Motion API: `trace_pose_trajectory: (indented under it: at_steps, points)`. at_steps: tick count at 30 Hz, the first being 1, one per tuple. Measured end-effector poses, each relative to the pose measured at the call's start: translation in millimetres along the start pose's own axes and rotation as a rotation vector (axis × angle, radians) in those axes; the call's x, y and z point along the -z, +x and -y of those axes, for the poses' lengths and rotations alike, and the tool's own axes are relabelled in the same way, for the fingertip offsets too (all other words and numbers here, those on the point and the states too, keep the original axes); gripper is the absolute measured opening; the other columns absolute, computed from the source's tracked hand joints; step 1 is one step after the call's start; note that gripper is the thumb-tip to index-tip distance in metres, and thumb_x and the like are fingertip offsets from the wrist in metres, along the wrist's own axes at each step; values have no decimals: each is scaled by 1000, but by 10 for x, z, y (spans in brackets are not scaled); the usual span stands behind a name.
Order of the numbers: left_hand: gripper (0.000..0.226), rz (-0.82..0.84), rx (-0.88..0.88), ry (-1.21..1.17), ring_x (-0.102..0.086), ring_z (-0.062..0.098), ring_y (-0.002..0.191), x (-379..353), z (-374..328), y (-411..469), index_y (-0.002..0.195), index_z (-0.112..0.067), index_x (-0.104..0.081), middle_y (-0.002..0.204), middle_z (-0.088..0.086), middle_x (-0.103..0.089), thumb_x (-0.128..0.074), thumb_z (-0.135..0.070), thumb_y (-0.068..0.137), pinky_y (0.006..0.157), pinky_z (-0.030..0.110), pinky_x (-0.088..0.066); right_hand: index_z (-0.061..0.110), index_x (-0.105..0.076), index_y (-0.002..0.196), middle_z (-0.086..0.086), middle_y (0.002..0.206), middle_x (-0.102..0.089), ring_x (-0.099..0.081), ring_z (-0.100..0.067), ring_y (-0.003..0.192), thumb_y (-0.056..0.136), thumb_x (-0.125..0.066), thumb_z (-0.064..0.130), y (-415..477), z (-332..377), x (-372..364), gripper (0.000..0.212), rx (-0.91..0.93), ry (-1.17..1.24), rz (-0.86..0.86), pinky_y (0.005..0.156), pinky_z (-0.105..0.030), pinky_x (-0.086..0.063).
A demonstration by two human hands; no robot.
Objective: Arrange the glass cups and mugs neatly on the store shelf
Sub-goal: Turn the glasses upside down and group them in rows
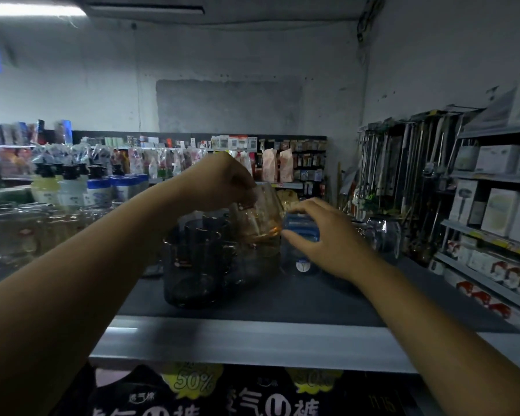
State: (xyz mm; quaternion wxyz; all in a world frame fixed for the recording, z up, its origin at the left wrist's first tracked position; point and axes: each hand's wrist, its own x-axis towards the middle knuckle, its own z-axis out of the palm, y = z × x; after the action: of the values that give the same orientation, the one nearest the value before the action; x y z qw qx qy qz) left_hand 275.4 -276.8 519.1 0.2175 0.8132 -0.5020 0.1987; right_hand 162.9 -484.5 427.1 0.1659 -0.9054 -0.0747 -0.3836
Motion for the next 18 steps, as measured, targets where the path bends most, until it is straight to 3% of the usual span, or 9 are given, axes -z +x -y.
trace_pose_trajectory:
  at_steps: [3, 7, 11, 14, 18]
  points:
    - [12, -150, 87, -291, -73, 20, 81, 102, 38, -166, 98, -12, -80, 84, 0, -78, -75, -19, 90, 75, 35, -58, 34, -53, 119, 7, 126, -58, -59, -2, 109, 84, -75, 48, 97, 149, 8, 44, -175, 289, 2, 88, -19, -47]
    - [17, -254, 113, -666, -75, 21, 87, 100, -1, -325, 103, 1, -76, 93, 12, -78, -70, -11, 93, 76, 26, -58, 29, -55, 126, 6, 128, -66, -65, -11, 115, 59, -78, 76, 234, 322, -87, 85, -419, 713, 6, 100, -40, -53]
    - [19, -270, 134, -824, -73, 26, 92, 76, 15, -437, 104, 5, -73, 100, 17, -76, -67, -10, 94, 84, 33, -61, 17, -58, 133, -11, 127, -69, -70, -29, 112, 66, -90, 45, 329, 416, -107, 78, -442, 1070, -115, 101, -54, -53]
    - [17, -177, 137, -592, -74, 18, 92, 82, 87, -591, 103, -8, -75, 97, 5, -78, -67, -20, 94, 85, 35, -62, 19, -53, 139, -8, 128, -65, -67, -28, 114, 58, -90, 48, 370, 424, 36, 94, -428, 868, -65, 98, -51, -55]
    - [15, -133, 69, -209, -70, -4, 82, 23, 157, -849, 107, -25, -73, 92, -14, -73, -67, -30, 94, 71, 18, -59, 21, -56, 132, 3, 117, -65, -65, -13, 104, 69, -88, 43, 521, 444, 265, 74, -321, 434, 66, 85, -31, -56]
